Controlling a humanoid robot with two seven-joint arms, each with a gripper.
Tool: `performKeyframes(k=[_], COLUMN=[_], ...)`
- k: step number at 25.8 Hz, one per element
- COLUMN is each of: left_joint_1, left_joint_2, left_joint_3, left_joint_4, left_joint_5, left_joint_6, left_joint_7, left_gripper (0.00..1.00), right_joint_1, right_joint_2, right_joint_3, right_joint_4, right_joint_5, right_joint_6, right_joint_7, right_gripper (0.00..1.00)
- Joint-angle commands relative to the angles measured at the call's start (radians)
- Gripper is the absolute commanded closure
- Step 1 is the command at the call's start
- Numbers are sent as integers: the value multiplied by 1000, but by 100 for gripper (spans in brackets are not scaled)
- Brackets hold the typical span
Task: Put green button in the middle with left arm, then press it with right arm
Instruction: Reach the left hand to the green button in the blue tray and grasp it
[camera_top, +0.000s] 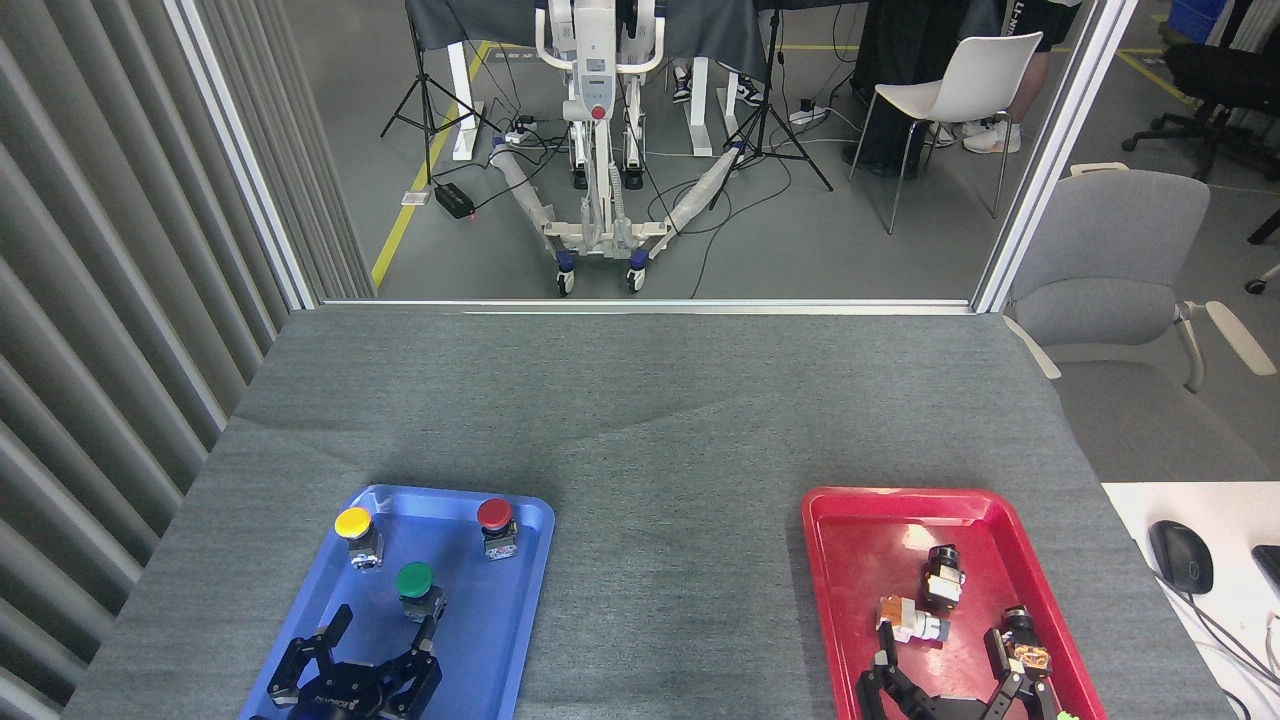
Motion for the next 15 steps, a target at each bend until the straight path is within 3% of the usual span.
performKeyframes(k=[1,10,12,15], left_joint_1=[-39,-103,-103,-103], left_joint_2=[0,-1,-1,0], left_joint_3=[-18,-49,-49,-49], left_joint_4=[43,115,115,117], left_joint_5=[-3,-3,-3,-3], left_joint_6=[-1,0,0,2], left_joint_7=[0,0,0,0], left_gripper=[4,12,19,39], right_joint_1=[-1,-1,-1,-1], right_joint_2=[1,1,1,1], right_joint_3=[0,0,0,0], right_joint_4=[1,0,0,0], right_joint_5=[0,0,0,0], right_joint_6=[0,0,0,0], right_joint_7=[3,3,3,3], right_gripper=[0,0,0,0])
